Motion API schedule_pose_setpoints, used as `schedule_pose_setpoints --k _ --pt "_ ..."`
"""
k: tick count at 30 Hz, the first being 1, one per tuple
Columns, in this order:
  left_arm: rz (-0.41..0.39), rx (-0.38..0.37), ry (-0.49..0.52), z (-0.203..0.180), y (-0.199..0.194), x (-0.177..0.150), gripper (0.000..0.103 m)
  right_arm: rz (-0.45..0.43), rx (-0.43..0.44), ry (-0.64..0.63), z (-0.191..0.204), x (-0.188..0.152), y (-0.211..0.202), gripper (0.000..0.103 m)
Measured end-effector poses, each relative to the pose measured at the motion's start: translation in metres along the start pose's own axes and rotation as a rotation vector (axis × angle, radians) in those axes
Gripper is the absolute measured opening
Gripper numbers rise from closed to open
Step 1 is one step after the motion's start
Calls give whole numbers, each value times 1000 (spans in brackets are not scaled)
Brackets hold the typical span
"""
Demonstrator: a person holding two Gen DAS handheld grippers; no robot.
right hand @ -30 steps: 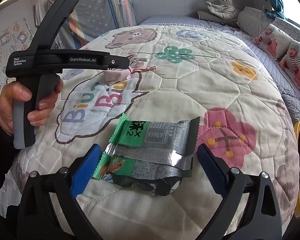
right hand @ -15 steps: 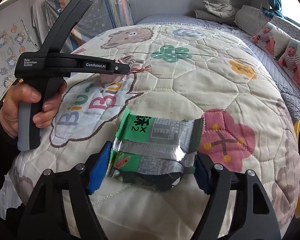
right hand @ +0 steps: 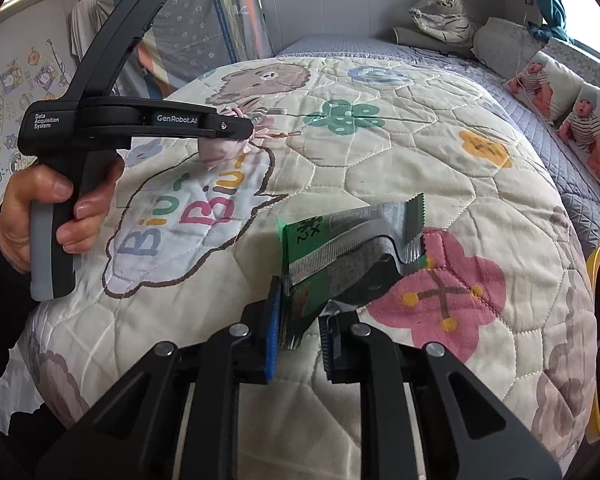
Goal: Collect trash
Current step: 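Carry the pink cloth and green wrapper with both grippers over the yellow bin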
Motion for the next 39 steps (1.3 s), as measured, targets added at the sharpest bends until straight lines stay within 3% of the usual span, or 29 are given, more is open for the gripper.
schedule_pose_setpoints --k 10,19,28,39 --pt "-44 -27 31 -29 -24 8 26 -114 -1 28 -19 14 -37 14" --pt "-69 -33 74 -78 -35 25 26 -199 -68 106 -73 19 -69 14" --pt "-75 -66 181 -157 -31 45 26 -238 -175 196 -142 9 -87 14" --pt "-58 -152 361 -282 1 59 26 -224 -334 398 -245 -47 -114 14"
Point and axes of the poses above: each gripper's, at about its wrist camera, not at the fingertips, and y roughly the way its jaws point, z to its left, x to its top, the point moved 6 cm from there along y, roughly the way its jaws point, and after that the axes turned 7 degrees about z, right-handed, at the moved point
